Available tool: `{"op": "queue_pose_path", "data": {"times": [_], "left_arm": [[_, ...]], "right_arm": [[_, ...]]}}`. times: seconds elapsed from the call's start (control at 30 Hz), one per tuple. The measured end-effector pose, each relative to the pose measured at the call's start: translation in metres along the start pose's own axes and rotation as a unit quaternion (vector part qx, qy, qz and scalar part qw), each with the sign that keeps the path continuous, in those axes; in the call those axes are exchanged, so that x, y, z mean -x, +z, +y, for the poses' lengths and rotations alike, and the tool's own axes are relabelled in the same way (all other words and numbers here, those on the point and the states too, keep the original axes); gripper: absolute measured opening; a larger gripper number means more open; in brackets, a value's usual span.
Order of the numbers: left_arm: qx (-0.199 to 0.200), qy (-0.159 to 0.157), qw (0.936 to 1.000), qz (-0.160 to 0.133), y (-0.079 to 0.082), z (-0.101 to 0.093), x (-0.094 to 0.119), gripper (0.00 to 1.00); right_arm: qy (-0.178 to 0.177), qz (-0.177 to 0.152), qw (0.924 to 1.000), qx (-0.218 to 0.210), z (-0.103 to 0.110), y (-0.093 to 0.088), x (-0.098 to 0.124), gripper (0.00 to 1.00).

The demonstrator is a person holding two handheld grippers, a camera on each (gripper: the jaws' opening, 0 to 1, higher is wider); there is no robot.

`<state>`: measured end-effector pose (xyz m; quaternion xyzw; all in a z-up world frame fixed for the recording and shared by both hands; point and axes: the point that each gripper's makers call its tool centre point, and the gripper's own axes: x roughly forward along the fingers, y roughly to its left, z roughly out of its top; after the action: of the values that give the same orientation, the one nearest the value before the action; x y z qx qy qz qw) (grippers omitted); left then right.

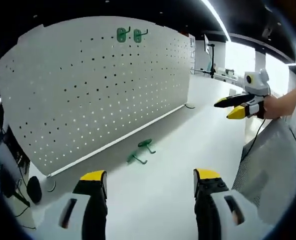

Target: Insert the hook assembly into the mounting plate slot until the hook locks in place.

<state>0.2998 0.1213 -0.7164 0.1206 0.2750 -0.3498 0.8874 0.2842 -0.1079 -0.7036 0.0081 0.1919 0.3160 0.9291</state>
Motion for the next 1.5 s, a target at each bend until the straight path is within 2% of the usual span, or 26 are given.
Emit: {"op": "queue_pose_path", "data": {"times": [0.23, 0.33, 0.47, 0.73, 0.93, 1.0, 1.5], "left_arm": [[-0.01, -0.024, 0.9995, 0.021, -0.002, 0.001, -0.007, 0.71], [-0.01, -0.031, 0.9987, 0.038, -0.006, 0.003, -0.01, 0.72], [-0.028, -0.043, 0.9966, 0.065, -0.014, 0.004, -0.014, 0.71], [-0.025, -0.056, 0.9949, 0.08, -0.011, 0.011, -0.02, 0.71], [-0.05, -0.068, 0.9911, 0.103, -0.012, 0.016, -0.028, 0.7], [-0.07, -0.072, 0.9889, 0.11, -0.012, 0.017, -0.029, 0.7], [-0.104, -0.1, 0.9802, 0.136, -0.013, 0.021, -0.041, 0.69]], "right_arm": [[0.0, -0.001, 1.0, 0.0, 0.0, 0.001, 0.0, 0.54], [0.0, -0.004, 1.0, 0.002, 0.0, 0.002, 0.001, 0.54], [-0.001, -0.003, 1.0, 0.001, -0.001, 0.001, 0.001, 0.54], [0.004, -0.001, 1.0, 0.004, 0.002, 0.0, 0.0, 0.54], [0.003, -0.002, 1.0, 0.001, 0.001, 0.001, 0.001, 0.54], [0.003, -0.002, 1.0, 0.002, 0.001, 0.001, 0.001, 0.54], [0.002, -0.004, 1.0, -0.001, 0.001, 0.001, 0.001, 0.54]]}}
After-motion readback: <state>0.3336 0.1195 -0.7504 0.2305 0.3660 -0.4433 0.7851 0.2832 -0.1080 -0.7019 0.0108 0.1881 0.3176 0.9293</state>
